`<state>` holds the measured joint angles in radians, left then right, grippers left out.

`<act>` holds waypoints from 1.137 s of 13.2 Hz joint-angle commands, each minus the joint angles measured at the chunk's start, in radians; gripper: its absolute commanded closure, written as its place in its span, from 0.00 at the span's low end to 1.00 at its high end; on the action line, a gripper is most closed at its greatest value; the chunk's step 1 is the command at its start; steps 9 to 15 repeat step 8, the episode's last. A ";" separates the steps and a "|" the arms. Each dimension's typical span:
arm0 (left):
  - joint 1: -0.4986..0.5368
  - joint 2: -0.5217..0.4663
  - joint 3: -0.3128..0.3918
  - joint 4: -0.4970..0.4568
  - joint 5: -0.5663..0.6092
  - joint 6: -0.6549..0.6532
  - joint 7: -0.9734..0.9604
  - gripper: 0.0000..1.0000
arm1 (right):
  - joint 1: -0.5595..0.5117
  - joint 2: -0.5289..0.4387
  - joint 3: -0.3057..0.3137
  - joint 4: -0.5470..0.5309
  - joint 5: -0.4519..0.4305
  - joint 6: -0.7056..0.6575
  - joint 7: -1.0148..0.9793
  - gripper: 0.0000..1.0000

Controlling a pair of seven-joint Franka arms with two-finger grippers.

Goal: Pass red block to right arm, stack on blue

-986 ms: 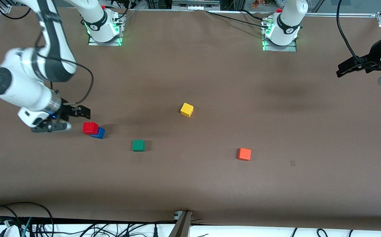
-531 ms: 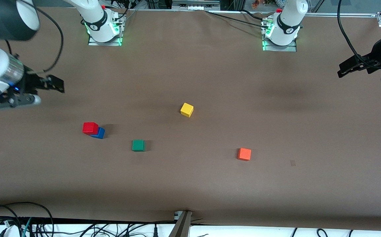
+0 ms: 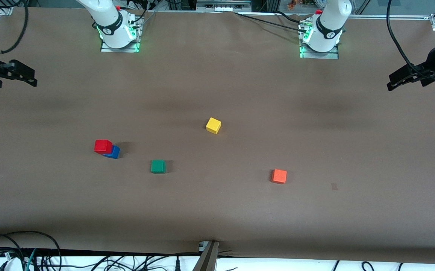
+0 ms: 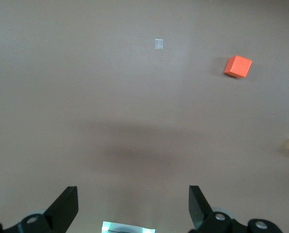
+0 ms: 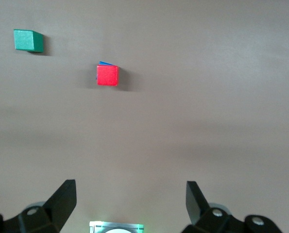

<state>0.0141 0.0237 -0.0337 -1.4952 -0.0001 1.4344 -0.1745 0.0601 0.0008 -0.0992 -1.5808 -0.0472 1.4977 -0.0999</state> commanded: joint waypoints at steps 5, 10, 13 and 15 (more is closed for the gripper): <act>-0.005 0.016 0.002 0.036 -0.006 -0.023 0.016 0.00 | -0.054 -0.065 0.062 -0.091 -0.008 0.009 0.006 0.00; -0.006 0.016 -0.002 0.036 -0.006 -0.025 0.015 0.00 | -0.054 -0.068 0.062 -0.093 0.009 0.022 0.012 0.00; -0.006 0.016 -0.002 0.036 -0.006 -0.025 0.015 0.00 | -0.054 -0.068 0.062 -0.093 0.009 0.022 0.012 0.00; -0.006 0.016 -0.002 0.036 -0.006 -0.025 0.015 0.00 | -0.054 -0.068 0.062 -0.093 0.009 0.022 0.012 0.00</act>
